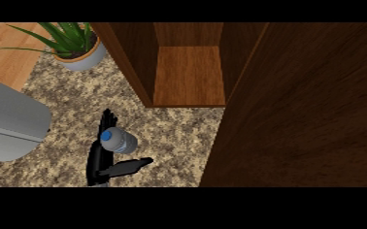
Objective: Pick up the bottled water, place it into the cabinet and close the cabinet
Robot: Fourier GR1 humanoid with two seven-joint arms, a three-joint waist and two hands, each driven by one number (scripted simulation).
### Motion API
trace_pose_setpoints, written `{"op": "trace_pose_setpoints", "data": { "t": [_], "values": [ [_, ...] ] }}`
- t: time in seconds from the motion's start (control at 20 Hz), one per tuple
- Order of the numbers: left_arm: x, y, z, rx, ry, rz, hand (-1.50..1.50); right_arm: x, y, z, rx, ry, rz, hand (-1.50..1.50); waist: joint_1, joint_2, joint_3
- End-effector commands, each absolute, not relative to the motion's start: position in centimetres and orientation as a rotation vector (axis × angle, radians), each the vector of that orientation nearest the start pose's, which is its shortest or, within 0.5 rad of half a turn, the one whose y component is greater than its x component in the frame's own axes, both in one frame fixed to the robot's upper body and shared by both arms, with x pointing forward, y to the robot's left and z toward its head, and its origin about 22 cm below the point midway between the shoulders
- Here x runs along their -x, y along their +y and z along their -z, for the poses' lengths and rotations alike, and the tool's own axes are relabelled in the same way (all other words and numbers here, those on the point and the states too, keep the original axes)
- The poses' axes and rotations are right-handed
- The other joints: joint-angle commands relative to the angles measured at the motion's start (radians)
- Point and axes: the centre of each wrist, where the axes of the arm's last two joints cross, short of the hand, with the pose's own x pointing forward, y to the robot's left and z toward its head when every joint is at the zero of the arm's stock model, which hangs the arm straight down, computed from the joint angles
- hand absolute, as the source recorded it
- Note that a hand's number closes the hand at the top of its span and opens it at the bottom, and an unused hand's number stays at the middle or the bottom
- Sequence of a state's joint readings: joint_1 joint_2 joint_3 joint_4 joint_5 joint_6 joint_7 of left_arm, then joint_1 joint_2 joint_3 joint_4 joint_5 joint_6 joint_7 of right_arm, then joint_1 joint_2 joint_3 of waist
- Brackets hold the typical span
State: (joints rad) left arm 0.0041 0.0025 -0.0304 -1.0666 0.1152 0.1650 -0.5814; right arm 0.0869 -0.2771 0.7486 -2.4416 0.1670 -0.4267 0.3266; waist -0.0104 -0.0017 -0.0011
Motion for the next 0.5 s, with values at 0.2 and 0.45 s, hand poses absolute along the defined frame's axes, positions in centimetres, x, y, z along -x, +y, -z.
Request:
{"op": "trace_pose_setpoints", "data": {
  "t": [0.2,0.45],
  "values": [
    [-20.0,25.1,14.5,-0.104,-1.639,-0.184,-1.50,-8.5,-15.7,-18.0,-0.262,-2.007,-0.211,-1.50,-0.002,0.000,0.000],
    [-19.9,22.3,14.3,-0.041,-1.684,-0.206,-1.50,-8.7,-16.0,-18.7,-0.254,-2.002,-0.186,-1.50,0.003,-0.001,0.000]
  ]
}}
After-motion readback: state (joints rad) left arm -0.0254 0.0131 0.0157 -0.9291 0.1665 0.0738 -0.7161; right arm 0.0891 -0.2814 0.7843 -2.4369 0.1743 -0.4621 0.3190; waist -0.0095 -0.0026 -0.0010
